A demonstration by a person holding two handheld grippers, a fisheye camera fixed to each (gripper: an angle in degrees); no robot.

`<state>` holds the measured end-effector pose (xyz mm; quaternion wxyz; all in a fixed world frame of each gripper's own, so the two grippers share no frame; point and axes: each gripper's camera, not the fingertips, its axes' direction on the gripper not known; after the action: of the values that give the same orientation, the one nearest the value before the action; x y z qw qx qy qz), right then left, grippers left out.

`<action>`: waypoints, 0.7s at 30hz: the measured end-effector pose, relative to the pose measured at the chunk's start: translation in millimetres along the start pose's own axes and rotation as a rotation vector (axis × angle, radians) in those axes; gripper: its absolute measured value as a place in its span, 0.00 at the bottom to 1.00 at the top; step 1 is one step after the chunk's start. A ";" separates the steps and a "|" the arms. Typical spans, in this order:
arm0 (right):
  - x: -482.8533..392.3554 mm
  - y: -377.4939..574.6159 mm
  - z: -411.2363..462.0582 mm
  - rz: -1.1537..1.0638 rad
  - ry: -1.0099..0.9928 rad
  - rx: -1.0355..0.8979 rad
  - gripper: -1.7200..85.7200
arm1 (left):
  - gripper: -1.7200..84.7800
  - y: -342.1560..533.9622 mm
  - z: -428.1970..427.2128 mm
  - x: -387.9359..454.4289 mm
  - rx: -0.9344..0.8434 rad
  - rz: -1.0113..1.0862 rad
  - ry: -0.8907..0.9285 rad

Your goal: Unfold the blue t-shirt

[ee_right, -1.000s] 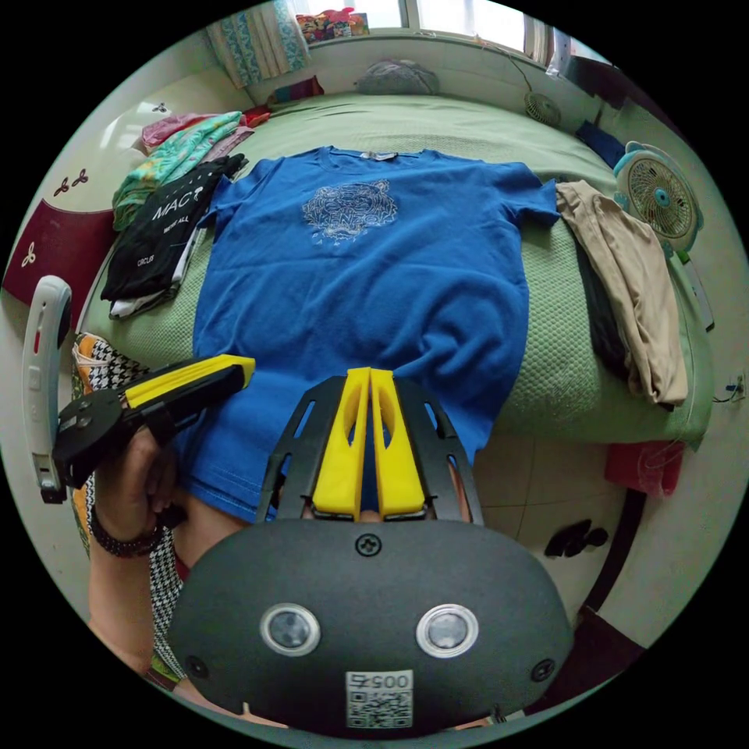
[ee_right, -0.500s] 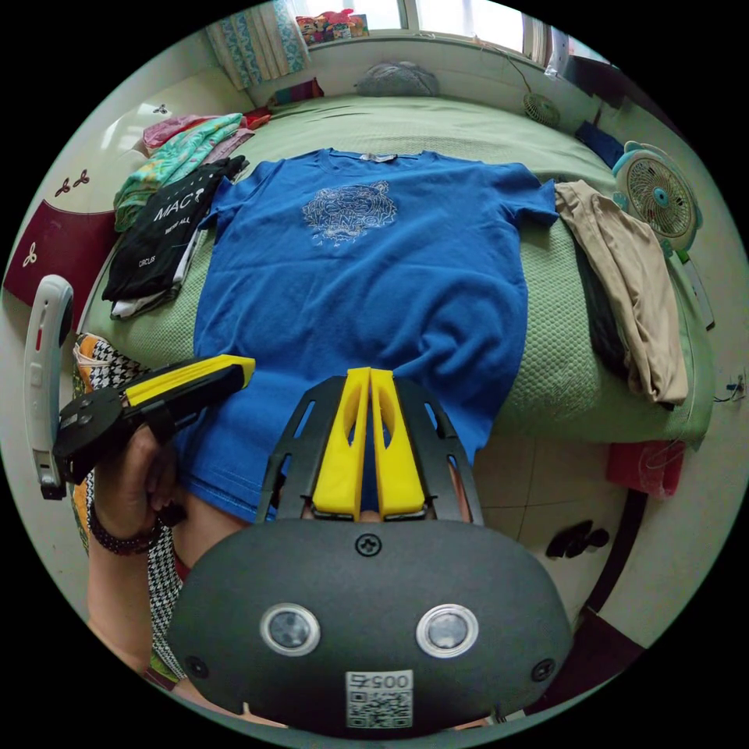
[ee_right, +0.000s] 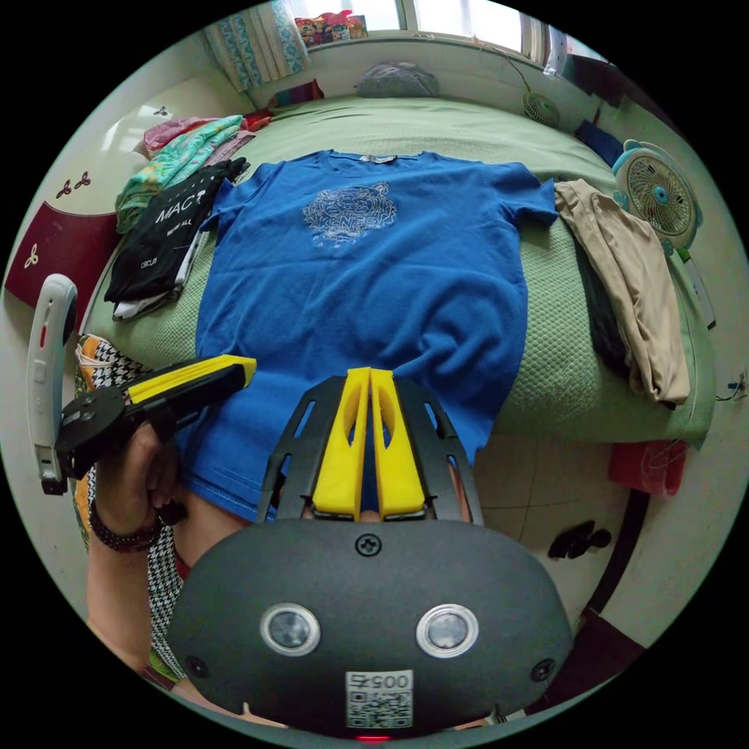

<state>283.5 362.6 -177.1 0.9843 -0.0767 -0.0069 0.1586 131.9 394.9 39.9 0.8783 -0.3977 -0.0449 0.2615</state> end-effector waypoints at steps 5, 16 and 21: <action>0.6 -0.4 0.6 -0.001 -0.001 -0.003 0.01 | 0.01 0.4 0.3 -2.6 -0.001 -0.003 0.007; -2.7 -1.7 2.4 -0.007 0.012 -0.006 0.01 | 0.01 3.4 -2.3 -10.9 0.008 -0.010 0.025; -4.0 -2.4 3.2 -0.011 0.015 -0.007 0.01 | 0.01 3.6 -3.9 -16.0 0.007 -0.016 0.041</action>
<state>280.3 359.6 -173.5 0.9849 -0.0813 -0.0006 0.1526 117.7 386.2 36.7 0.8826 -0.3995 -0.0291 0.2463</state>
